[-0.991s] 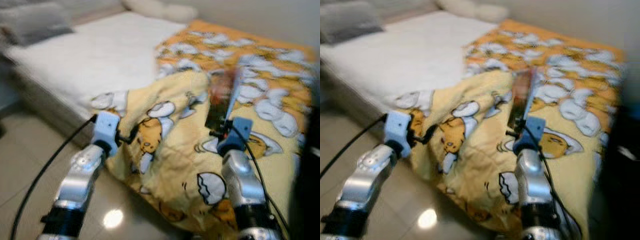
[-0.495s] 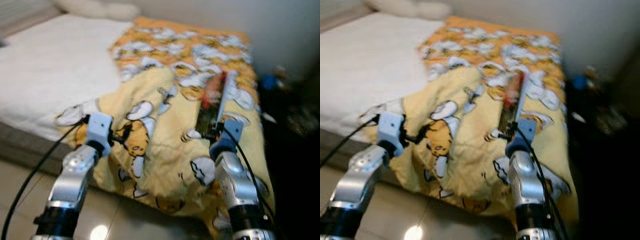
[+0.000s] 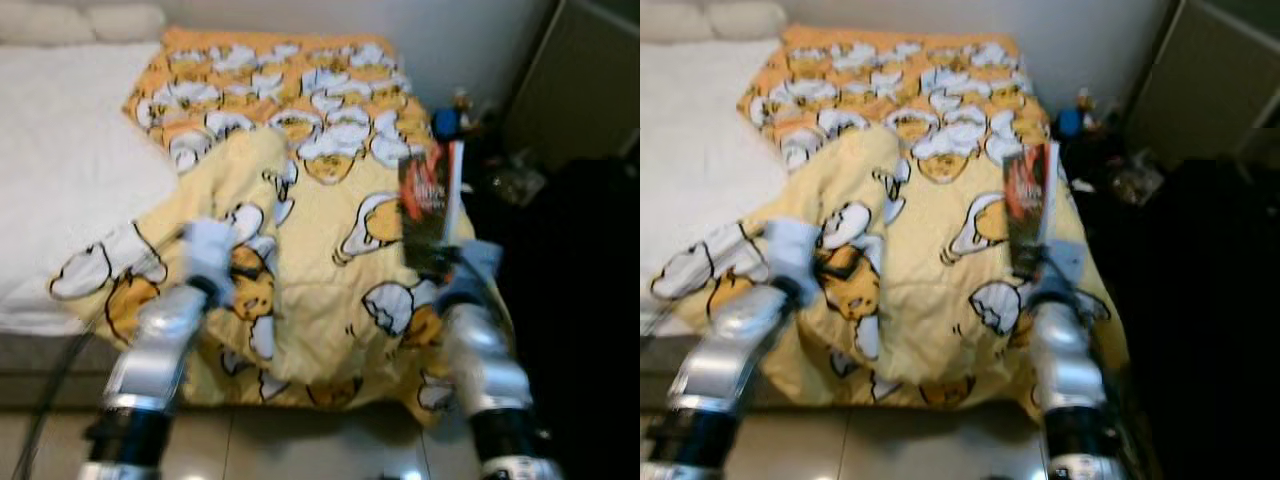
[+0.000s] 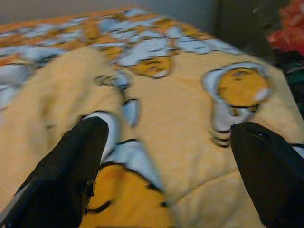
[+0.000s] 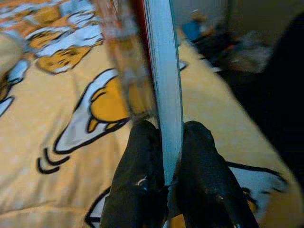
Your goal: Clean up the room
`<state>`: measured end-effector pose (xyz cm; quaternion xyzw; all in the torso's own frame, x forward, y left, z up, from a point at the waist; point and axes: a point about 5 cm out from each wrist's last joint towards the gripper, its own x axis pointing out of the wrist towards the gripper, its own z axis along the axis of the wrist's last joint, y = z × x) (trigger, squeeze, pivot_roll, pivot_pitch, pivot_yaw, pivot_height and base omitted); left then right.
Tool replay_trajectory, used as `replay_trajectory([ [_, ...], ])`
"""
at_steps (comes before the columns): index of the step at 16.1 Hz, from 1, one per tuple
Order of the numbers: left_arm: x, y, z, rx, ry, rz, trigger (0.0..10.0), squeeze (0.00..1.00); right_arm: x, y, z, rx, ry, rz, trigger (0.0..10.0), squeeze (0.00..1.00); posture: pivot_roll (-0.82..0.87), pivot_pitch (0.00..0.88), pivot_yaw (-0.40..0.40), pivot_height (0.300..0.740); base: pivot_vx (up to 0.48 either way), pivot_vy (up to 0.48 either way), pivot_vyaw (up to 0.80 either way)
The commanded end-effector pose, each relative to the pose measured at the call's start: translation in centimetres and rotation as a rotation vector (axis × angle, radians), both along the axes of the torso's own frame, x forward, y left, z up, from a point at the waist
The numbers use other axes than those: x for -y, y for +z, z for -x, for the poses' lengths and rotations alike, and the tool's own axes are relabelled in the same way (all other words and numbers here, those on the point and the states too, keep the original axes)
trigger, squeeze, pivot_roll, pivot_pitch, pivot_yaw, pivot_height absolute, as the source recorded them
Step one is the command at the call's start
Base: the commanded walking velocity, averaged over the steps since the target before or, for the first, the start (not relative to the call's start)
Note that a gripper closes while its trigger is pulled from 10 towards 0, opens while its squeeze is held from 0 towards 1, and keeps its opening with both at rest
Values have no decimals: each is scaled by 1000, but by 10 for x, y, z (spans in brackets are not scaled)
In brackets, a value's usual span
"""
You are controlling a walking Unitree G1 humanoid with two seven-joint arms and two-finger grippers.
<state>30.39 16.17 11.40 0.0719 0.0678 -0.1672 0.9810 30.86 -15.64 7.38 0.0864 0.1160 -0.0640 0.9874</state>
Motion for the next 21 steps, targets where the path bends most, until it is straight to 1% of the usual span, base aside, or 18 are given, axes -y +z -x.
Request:
replay_trajectory([
  [1, -9, 1, 1, -4, 22, -9, 10000, 388, -7, 13, -5, 60, 9, -15, 10000, 0, 15, 0, -9, 740, 0, 375, -800],
  [2, -10, 1, 1, -6, 22, -6, 10000, 388, -7, 13, -5, 61, 7, -14, 10000, 0, 15, 0, -9, 740, 0, 386, -513],
  [9, -12, 1, -1, 0, 37, -9, 10000, 392, -7, 13, -5, 62, 5, -12, 10000, 0, 18, 0, -8, 740, 0, 443, 0],
  [21, -12, 0, -2, 6, 39, -9, 10000, 388, -6, 20, -10, 90, 1, -12, 10000, 0, 16, 0, -6, 740, 0, 469, 0],
])
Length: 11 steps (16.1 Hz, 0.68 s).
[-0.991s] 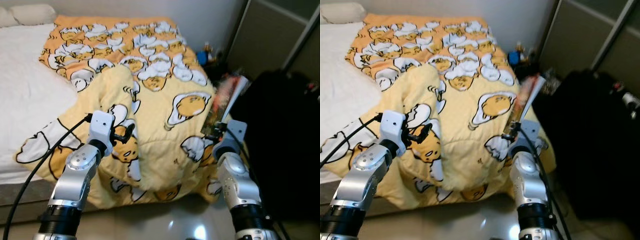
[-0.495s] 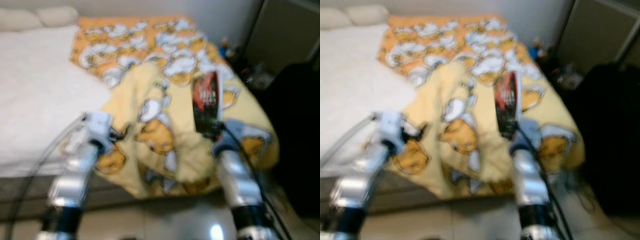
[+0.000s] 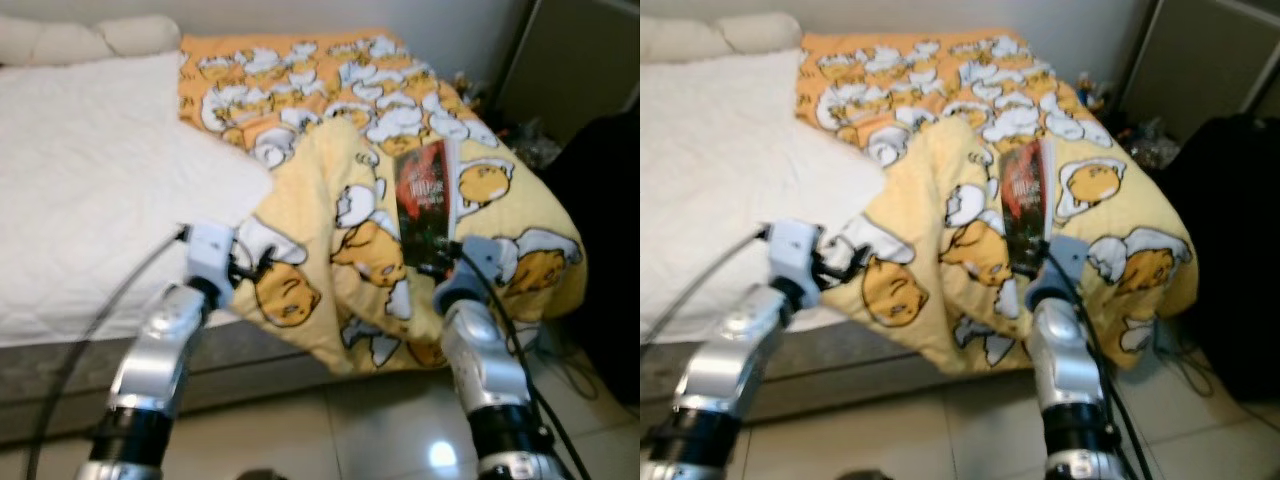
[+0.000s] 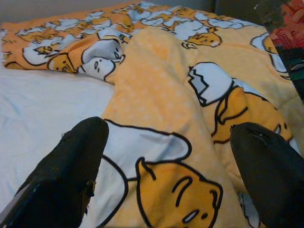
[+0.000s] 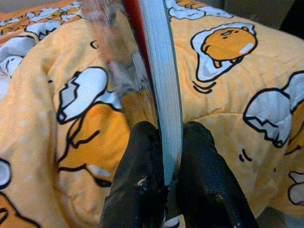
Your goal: Clean up the room
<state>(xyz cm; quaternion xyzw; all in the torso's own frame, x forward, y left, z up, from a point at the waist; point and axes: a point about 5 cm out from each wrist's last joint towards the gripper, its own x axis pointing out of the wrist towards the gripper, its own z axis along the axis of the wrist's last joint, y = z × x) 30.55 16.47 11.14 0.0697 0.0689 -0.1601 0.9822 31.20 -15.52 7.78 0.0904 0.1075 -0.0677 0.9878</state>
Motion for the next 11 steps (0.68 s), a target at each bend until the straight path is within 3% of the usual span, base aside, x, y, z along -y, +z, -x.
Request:
replay_trajectory([
  [1, -9, 2, -1, 8, 24, -12, 10000, 392, -5, 17, -7, 79, 14, 1, 10000, 0, 16, 0, -6, 740, 0, 480, 0],
  [11, -9, 3, -1, 9, 22, -12, 10000, 392, -6, 21, -9, 91, 32, 20, 10000, 0, 16, 0, -6, 740, 0, 479, 0],
])
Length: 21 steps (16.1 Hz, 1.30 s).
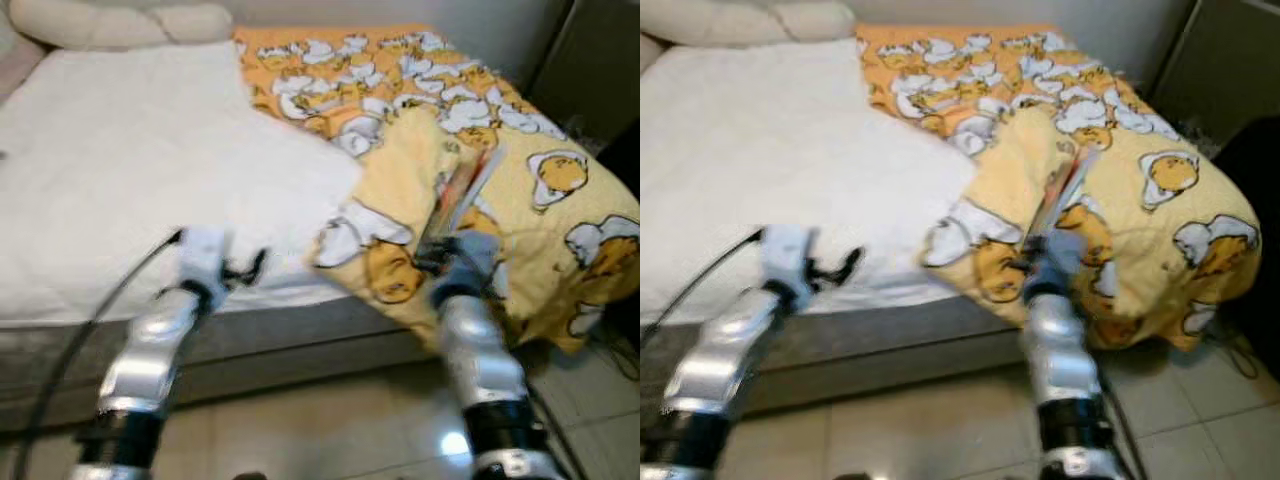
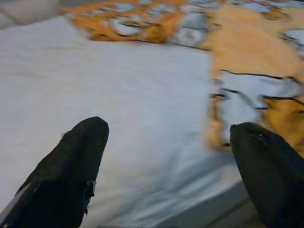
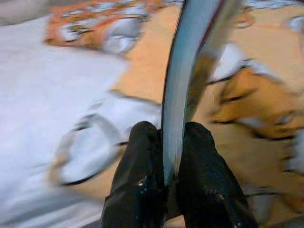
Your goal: Clean up the room
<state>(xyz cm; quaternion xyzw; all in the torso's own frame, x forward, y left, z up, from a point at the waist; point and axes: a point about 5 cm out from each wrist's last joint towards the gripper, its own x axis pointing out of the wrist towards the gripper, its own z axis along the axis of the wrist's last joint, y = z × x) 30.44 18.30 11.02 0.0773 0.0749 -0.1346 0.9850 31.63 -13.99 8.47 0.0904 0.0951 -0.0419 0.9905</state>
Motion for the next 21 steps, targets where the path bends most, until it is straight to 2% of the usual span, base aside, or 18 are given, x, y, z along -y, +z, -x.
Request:
replay_trajectory([
  [1, 9, 4, -2, 14, -30, 8, 10000, 392, 10, 14, -5, 61, -16, 22, 10000, 0, 16, 0, -6, 740, 0, 480, 0],
  [21, 8, 3, -5, 13, -32, 3, 10000, 396, 7, 13, -6, 52, -4, 26, 10000, 0, 22, 0, -11, 740, 0, 478, 0],
])
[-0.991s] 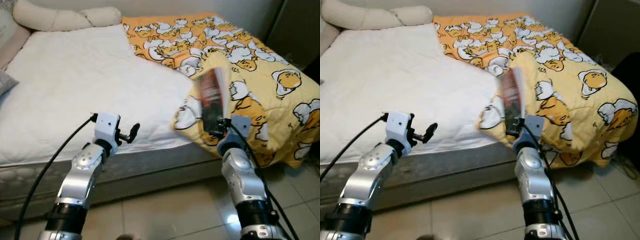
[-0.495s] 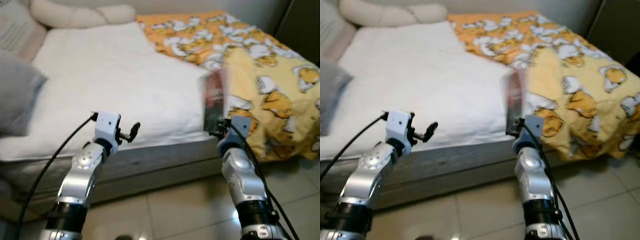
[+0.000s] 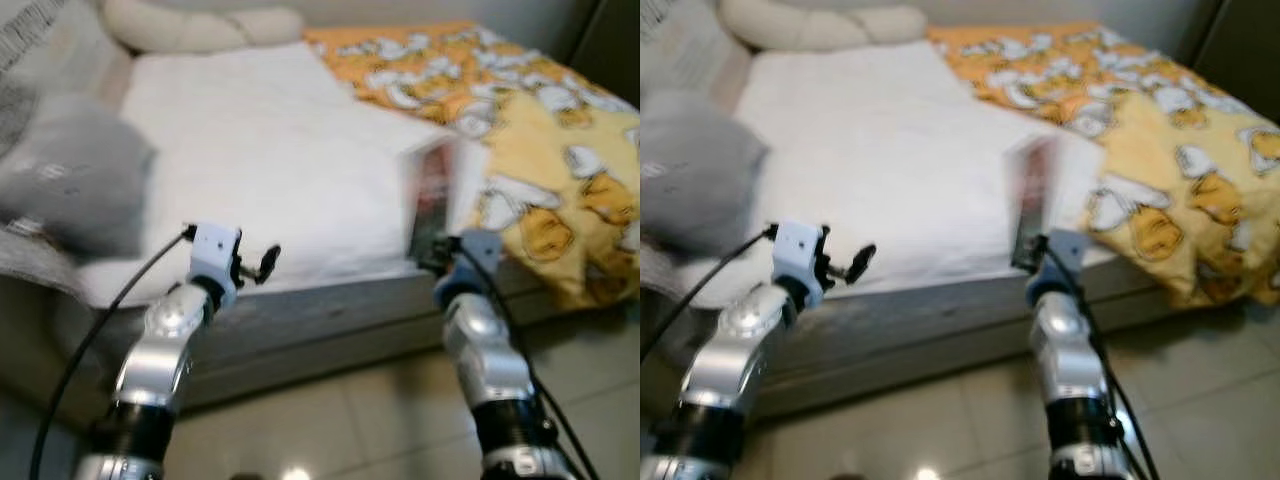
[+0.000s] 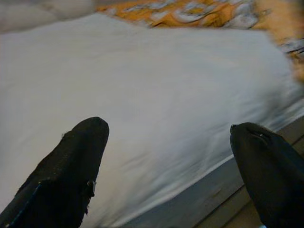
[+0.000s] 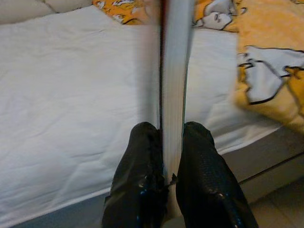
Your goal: Clean up the room
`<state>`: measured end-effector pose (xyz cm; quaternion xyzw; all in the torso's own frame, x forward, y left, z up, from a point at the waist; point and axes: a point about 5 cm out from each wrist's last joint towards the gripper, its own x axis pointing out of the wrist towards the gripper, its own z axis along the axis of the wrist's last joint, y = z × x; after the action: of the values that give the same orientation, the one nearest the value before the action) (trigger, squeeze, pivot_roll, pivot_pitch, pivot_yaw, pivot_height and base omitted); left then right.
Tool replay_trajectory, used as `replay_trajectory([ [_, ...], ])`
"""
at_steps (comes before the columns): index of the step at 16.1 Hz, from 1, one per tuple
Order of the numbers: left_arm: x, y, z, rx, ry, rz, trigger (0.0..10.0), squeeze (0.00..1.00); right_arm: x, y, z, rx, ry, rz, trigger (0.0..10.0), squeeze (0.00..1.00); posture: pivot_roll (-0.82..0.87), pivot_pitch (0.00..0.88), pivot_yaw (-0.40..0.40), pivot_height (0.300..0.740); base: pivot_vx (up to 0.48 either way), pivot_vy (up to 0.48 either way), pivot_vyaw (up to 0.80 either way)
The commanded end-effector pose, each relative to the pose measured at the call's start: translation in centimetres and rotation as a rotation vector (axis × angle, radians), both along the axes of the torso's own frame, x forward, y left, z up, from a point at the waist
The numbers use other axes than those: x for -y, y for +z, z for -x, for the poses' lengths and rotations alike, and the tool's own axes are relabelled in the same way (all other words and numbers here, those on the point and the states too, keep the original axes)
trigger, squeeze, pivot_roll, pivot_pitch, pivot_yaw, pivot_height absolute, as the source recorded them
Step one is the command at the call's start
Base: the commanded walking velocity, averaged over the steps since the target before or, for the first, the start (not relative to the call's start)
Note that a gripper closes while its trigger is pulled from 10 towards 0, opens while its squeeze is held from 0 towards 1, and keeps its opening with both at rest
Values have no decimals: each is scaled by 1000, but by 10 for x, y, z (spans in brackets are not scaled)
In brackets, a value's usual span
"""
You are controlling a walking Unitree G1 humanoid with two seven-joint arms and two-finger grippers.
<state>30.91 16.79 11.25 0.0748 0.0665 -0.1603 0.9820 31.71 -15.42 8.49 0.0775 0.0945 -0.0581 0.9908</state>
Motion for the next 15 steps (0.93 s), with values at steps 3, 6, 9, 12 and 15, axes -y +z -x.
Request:
replay_trajectory([
  [3, -7, 3, -1, 20, 28, -12, 10000, 380, -7, 13, -6, 49, 34, 46, 10000, 0, 23, 0, -12, 740, 0, 271, 0],
  [6, -11, 7, -4, 46, 61, -15, 10000, 380, -8, 13, -8, 33, 53, 86, 10000, 0, 25, 0, -12, 740, 0, 0, 0],
  [9, -13, 10, -5, 56, 76, -6, 10000, 392, -8, 14, -10, 25, 76, 57, 10000, 0, 25, 0, -12, 740, 0, 0, 0],
  [12, -12, 11, -5, 60, 73, -1, 10000, 396, -10, 15, -12, 31, 97, 83, 10000, 0, 26, 0, -11, 740, 89, 0, 0],
  [15, -12, 11, -5, 61, 70, 2, 10000, 400, -10, 16, -12, 42, 90, 108, 10000, 0, 26, 0, -10, 740, 285, 0, 0],
])
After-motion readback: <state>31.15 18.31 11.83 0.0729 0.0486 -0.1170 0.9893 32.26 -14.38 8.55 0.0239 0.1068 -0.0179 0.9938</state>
